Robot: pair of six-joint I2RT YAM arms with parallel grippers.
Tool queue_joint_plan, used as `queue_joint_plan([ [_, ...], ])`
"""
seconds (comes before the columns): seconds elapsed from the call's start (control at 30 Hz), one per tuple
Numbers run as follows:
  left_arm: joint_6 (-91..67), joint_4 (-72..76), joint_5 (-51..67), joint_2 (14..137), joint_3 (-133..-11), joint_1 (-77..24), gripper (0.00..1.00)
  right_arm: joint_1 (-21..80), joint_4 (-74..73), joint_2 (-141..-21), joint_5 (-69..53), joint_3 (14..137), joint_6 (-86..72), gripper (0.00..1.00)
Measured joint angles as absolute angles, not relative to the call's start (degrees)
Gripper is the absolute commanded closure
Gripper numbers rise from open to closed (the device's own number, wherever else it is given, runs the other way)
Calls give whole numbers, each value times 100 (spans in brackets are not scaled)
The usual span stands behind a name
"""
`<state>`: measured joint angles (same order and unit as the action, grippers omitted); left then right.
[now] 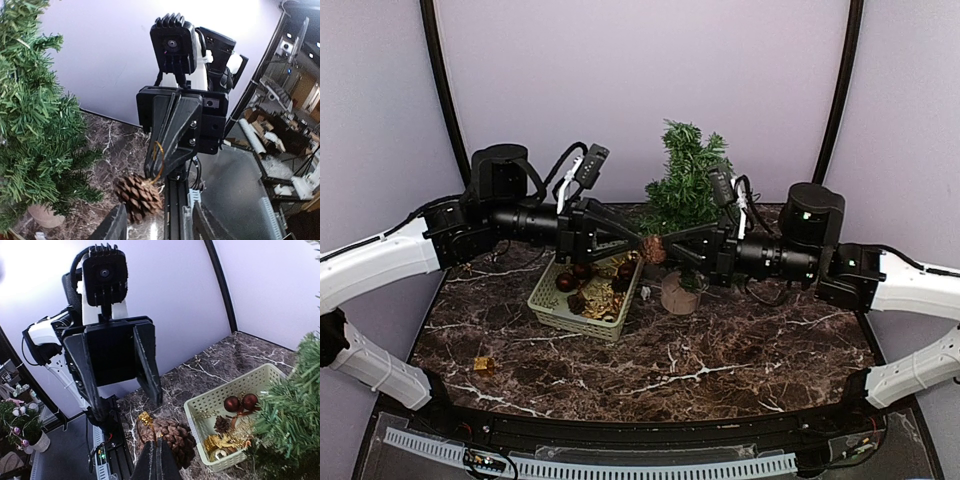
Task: Decorate the small christmas tree
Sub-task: Pass from the left arm to the right, then hang the ornament pinecone on the branch.
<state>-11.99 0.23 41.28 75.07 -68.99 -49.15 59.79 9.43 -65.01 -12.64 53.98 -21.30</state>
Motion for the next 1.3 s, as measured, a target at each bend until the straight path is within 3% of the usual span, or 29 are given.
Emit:
queue_joint_plan([
  [0.23,-1157,36,3715,7507,-6904,-4915,34,5658,226,-6195,-838,5395,-2499,100],
  [0.87,-1774,561,3205,8239,-7561,-4650,44,4696,-884,-6958,-1120,6545,-2639,100],
  [1.3,-1649,502,3048,8663,-7961,-4648,38,4659,-1085,-7293,-1466,7024,-2711,100],
])
